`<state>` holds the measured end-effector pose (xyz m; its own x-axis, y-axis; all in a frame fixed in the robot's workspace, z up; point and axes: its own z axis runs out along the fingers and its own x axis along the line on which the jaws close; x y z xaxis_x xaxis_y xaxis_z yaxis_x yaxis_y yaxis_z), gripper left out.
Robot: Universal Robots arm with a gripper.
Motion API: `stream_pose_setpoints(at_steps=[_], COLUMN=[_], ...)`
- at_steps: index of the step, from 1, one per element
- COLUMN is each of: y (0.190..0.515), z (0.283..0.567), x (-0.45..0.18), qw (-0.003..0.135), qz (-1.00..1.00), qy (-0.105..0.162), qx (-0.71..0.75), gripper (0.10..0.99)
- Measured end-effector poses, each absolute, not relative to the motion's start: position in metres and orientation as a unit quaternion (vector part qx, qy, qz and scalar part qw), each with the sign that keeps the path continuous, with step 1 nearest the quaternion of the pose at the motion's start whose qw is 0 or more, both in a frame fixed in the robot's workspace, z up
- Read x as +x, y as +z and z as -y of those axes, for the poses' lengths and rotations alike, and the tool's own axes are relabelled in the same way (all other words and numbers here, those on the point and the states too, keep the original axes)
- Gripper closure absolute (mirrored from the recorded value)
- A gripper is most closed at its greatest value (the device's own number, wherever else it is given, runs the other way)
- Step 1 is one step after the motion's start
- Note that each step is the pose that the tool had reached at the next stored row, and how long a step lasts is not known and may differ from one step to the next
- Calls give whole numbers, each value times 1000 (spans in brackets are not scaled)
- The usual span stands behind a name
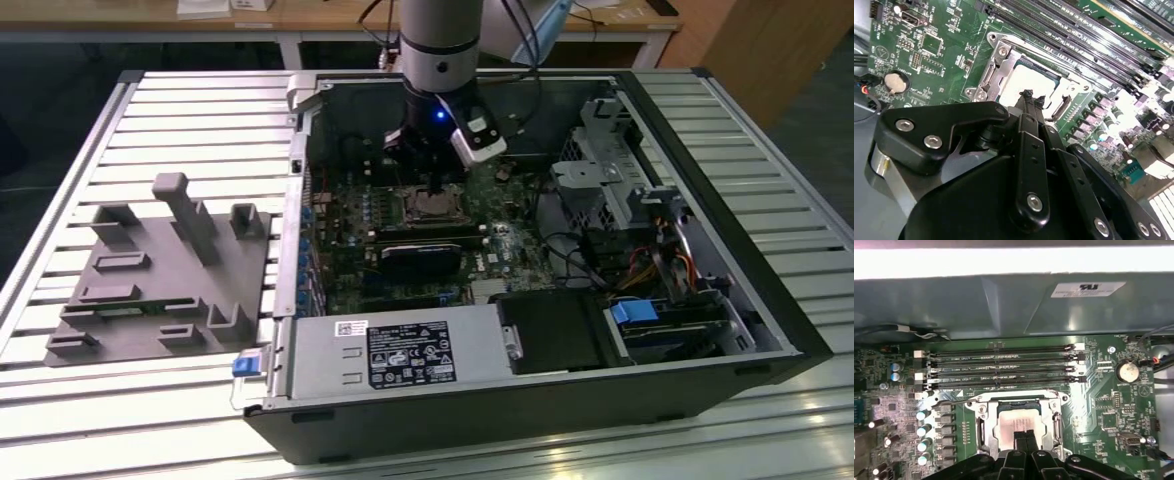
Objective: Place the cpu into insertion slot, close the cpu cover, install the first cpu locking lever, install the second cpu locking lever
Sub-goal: 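Close the cpu cover, then install the first cpu locking lever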
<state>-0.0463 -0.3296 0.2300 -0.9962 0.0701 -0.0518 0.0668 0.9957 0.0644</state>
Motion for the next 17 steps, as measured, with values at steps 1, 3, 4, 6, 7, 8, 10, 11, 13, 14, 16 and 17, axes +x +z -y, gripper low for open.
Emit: stream_pose_setpoints(at_steps=[1, 3, 4, 6, 7, 8, 10, 11, 13, 14, 16, 17], y=[232, 235, 236, 237, 237, 237, 237, 237, 237, 237, 237, 237], z=[330, 330, 330, 330, 330, 330, 330, 330, 330, 330, 330, 330], x=[-46, -46, -46, -46, -46, -46, -46, -46, -46, -46, -46, -46], qw=[27, 27, 27, 27, 27, 27, 27, 27, 27, 27, 27, 27], qz=[-999, -999, -999, -999, -999, -999, -999, -999, -999, -999, -999, -999], qy=[31, 31, 31, 31, 31, 31, 31, 31, 31, 31, 31, 31], qx=[34, 34, 34, 34, 34, 34, 34, 34, 34, 34, 34, 34], gripper=[980, 980, 980, 980, 980, 980, 980, 980, 980, 980, 980, 980])
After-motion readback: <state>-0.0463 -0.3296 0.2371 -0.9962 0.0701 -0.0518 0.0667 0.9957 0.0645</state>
